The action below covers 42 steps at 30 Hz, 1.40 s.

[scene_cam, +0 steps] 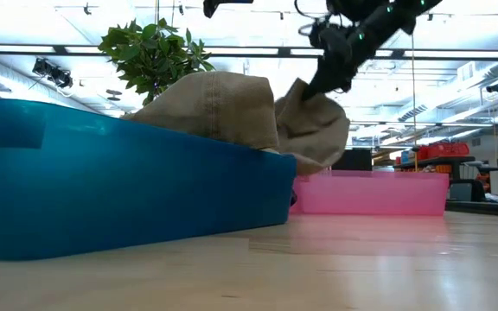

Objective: Pick & Place hat
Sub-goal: Put the brown cap into the blue bin

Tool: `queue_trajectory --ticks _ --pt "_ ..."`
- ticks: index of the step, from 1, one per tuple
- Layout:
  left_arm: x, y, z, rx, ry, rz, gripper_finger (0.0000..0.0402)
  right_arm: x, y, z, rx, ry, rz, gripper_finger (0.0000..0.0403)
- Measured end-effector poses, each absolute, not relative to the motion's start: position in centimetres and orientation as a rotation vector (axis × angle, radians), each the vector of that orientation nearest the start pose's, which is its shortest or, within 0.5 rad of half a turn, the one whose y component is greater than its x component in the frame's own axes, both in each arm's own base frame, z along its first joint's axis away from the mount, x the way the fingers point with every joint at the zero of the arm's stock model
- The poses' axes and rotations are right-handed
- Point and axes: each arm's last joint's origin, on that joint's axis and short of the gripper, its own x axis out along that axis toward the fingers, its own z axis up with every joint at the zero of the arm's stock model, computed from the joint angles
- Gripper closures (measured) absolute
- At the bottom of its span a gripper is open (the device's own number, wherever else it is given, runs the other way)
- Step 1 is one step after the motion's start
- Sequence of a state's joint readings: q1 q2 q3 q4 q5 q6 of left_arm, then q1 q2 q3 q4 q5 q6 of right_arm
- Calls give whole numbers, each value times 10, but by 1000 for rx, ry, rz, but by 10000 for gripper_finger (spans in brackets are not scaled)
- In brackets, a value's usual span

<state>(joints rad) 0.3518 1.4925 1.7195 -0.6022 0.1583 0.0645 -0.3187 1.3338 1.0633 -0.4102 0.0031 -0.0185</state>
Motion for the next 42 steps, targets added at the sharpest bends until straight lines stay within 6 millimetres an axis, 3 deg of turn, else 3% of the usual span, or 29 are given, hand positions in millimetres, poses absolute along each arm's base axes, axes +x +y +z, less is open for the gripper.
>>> queue_trajectory --ticks 9,20,25,30,37,42 --pt "296 106 445 -33 372 184 351 274 -80 359 14 586 -239 402" --pt "293 100 448 -23 354 52 337 251 -74 444 -135 501 -242 403" --pt "289 95 453 -16 329 12 279 226 -70 479 -204 520 -336 403" --pt "284 96 460 -11 284 27 201 209 -65 510 -220 422 -354 403" --pt "285 97 463 -48 257 65 96 200 -62 539 -249 252 -367 403" --pt "286 98 467 -33 218 66 54 201 -62 550 -259 133 -383 403"
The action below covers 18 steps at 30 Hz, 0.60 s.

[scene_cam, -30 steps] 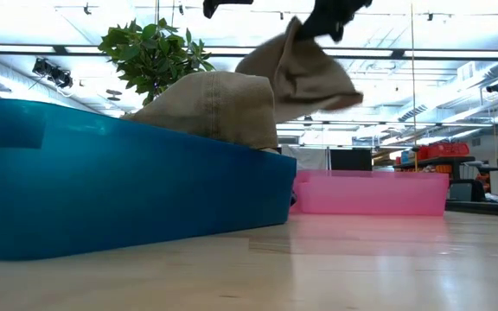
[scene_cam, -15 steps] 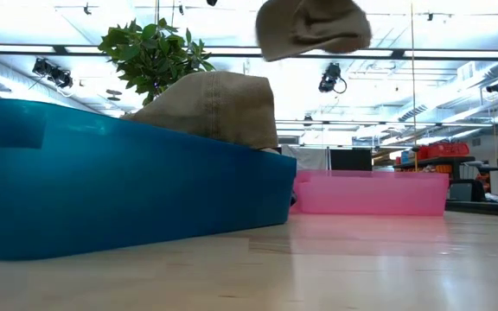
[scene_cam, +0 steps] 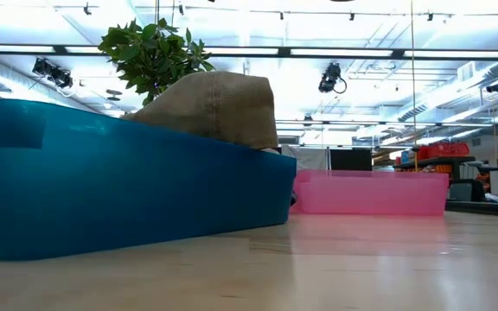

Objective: Pick & Place hat
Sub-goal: Put the brown cap into the blue bin

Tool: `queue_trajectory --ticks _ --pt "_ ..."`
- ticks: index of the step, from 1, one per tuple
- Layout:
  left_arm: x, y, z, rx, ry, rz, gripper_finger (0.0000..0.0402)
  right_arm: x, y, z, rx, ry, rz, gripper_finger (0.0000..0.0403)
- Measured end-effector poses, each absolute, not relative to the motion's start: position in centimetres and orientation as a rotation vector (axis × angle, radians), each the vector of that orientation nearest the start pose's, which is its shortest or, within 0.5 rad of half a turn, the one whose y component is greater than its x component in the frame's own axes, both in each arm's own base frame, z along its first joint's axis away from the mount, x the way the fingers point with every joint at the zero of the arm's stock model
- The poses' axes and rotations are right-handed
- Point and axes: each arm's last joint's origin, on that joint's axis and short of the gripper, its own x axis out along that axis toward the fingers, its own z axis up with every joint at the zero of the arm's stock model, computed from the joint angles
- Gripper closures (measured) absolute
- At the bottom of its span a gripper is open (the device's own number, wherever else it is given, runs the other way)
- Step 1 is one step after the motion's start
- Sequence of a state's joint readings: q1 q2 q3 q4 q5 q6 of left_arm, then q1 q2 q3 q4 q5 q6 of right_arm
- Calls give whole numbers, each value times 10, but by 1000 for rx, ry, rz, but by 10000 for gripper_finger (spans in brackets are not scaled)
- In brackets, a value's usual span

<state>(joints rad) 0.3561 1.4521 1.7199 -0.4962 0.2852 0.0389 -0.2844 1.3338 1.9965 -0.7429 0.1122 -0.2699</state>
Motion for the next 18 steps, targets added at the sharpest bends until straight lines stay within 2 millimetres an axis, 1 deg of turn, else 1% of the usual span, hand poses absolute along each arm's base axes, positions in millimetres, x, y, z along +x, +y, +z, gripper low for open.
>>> queue_trajectory --ticks 3,9,18 --pt "287 98 469 -2 192 86 47 201 -62 555 -260 80 -369 403" --pt "288 101 476 29 123 139 46 202 -61 560 -244 23 -348 403" --pt "287 103 478 4 106 173 46 204 -61 564 -245 -29 -331 403"
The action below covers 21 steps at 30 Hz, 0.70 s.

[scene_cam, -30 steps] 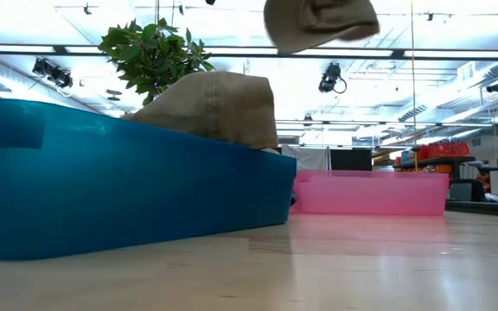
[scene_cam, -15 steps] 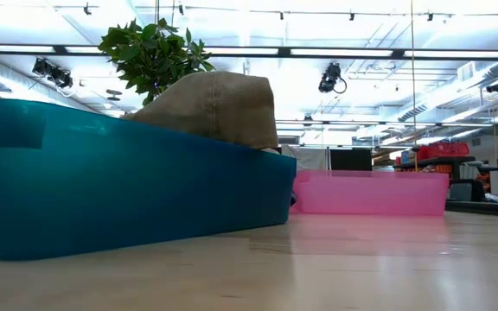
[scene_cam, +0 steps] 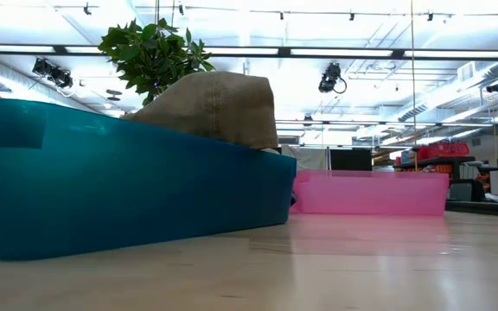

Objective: Pick & Place hat
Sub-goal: Put the brown cap into the blue bin

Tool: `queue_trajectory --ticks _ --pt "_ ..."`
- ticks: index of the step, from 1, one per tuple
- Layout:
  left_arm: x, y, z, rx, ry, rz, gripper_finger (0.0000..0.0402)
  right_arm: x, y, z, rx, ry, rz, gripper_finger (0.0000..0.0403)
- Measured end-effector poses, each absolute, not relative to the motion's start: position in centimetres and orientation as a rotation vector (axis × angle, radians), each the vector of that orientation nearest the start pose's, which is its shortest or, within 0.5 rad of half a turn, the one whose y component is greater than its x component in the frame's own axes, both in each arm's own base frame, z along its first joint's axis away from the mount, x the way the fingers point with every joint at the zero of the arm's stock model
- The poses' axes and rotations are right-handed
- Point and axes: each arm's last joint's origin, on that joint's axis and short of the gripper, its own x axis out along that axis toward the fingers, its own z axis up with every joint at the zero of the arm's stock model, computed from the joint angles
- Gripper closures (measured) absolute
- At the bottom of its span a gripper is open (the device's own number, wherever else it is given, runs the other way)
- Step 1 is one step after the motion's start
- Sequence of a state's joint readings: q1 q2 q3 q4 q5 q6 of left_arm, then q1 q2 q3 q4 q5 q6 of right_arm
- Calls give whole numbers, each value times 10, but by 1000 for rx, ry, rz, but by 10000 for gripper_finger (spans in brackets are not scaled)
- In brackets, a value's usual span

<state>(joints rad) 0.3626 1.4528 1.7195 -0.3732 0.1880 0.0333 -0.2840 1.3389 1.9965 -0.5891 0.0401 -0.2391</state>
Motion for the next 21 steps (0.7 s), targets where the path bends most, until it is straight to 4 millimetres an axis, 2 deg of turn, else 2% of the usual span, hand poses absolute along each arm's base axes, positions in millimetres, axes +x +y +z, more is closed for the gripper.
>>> queue_trajectory --ticks 11,21 --pt "288 101 486 -29 21 119 56 231 -67 556 -232 -20 -294 403" --pt "289 101 484 -33 36 119 158 231 -67 567 -260 -144 -301 403"
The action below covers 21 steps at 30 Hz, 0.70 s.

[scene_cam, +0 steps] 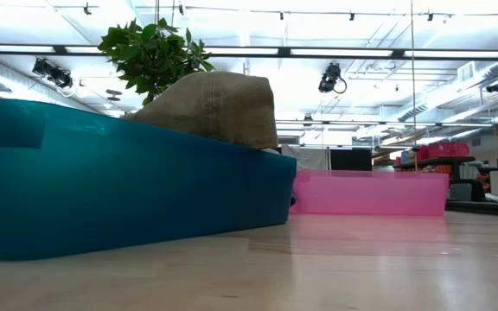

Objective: Pick & Place hat
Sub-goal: Put the brown cap into the blue bin

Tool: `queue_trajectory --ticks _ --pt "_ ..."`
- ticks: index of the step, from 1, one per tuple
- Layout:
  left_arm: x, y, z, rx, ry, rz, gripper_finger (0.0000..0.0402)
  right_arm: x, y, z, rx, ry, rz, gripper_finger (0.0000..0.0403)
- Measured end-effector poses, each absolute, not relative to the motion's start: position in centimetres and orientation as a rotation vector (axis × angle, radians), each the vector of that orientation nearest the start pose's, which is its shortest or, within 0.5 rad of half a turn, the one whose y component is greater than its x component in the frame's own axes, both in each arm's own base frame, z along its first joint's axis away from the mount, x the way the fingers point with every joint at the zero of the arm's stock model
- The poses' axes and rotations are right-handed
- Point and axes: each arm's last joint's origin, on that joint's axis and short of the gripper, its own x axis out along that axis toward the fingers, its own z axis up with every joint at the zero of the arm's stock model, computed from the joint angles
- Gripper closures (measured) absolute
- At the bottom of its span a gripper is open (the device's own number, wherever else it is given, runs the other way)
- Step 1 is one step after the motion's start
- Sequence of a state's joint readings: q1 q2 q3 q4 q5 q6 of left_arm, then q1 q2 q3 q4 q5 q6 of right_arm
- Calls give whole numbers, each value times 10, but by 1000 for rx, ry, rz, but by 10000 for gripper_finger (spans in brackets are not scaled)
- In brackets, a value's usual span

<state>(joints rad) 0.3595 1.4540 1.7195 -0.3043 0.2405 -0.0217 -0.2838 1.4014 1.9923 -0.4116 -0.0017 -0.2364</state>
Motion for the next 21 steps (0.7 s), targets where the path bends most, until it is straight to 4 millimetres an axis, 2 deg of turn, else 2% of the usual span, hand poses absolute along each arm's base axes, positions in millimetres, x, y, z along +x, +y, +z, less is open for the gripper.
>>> queue_trajectory --ticks 6,15,21 --pt "289 101 485 -25 31 121 235 232 -67 566 -242 -140 -281 403" --pt "289 101 485 21 33 120 384 232 -66 566 -245 -134 -277 403" --pt "289 100 485 41 36 116 381 232 -66 566 -222 -134 -276 399"
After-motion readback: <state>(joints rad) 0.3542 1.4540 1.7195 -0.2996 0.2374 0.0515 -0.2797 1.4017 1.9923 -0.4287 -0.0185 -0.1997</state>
